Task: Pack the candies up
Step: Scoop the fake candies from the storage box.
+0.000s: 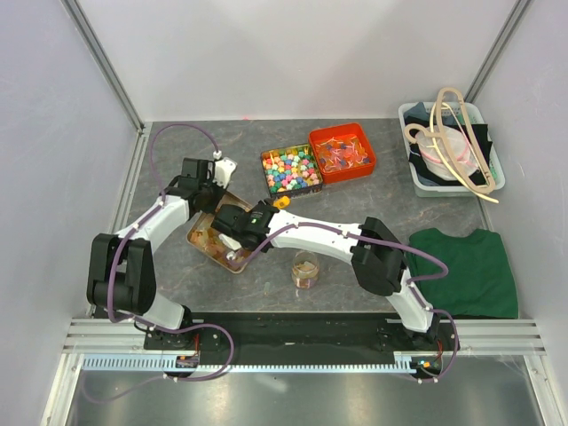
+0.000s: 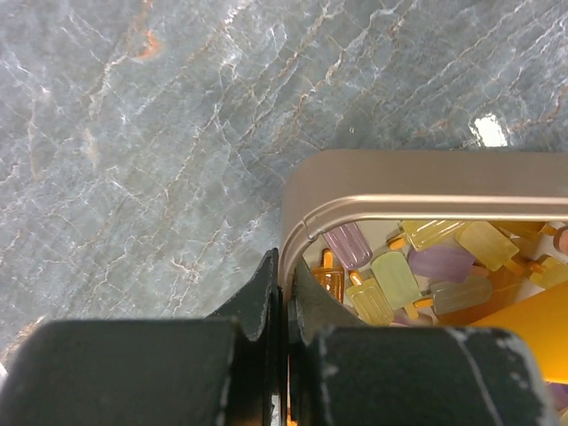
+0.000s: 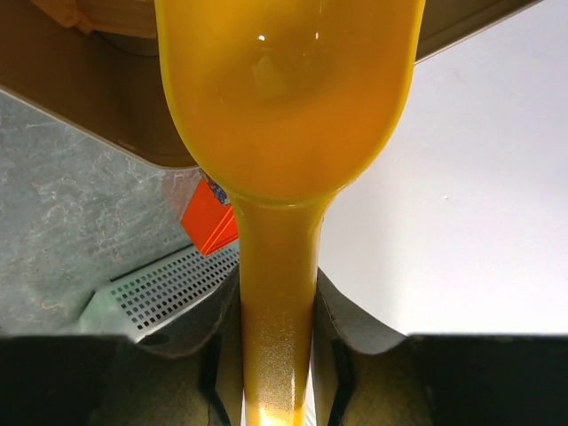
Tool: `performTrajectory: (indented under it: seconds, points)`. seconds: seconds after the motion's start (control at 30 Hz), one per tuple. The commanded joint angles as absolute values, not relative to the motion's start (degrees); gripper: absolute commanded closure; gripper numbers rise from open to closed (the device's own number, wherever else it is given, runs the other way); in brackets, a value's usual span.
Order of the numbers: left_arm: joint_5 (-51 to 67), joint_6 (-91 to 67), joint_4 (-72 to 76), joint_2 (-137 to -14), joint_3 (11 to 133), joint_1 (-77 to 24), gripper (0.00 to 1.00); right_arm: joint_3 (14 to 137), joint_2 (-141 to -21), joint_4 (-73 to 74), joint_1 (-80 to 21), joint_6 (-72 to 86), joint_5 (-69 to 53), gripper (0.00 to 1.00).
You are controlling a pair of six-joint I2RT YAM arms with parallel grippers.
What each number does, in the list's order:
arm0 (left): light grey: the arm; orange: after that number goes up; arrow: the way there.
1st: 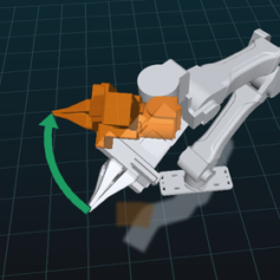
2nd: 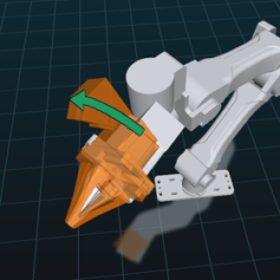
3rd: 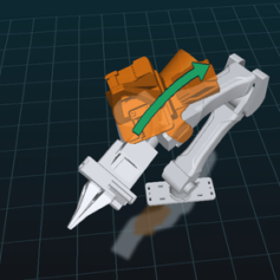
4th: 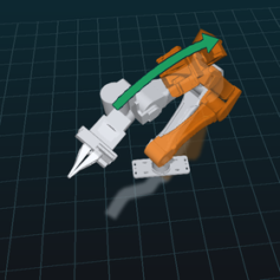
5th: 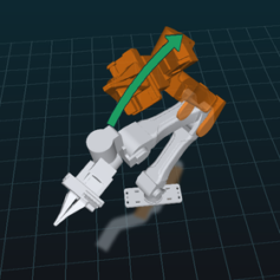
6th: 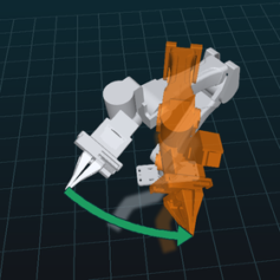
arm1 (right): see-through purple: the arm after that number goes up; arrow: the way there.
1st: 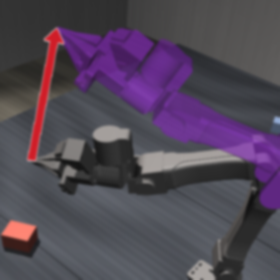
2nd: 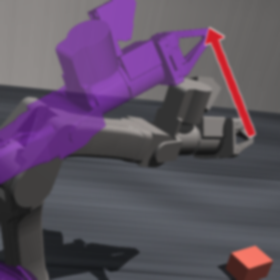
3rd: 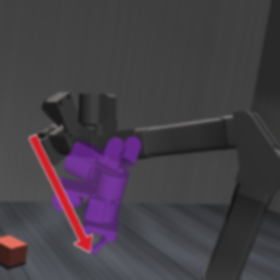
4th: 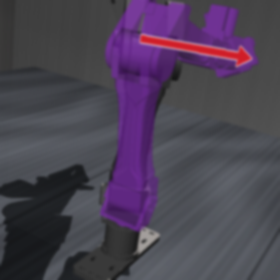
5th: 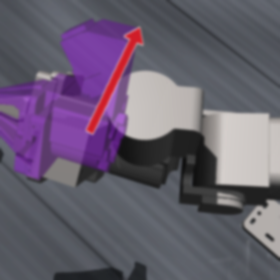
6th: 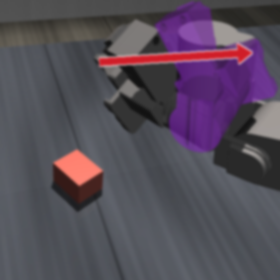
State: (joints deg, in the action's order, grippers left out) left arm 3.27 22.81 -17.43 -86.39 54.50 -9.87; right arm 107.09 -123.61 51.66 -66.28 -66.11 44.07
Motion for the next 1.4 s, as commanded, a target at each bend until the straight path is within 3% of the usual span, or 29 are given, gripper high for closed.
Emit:
performTrajectory:
  seconds: [0.0, 0.53, 1.37]
  points:
    - [2.9, 19.0, -10.0, -83.1, 54.9, -10.9, 0.98, 107.0, -121.6, 53.9, -67.4, -70.2, 45.3, 1.00]
    - [0.3, 18.8, -8.6, -82.8, 52.7, -11.4, 0.98, 107.5, -120.2, 60.3, -67.2, -74.6, 47.5, 1.00]
    - [-9.1, 14.2, -9.7, -81.5, 53.2, -11.7, 0.98, 123.8, -136.7, 67.8, -72.5, -57.8, 40.1, 1.00]
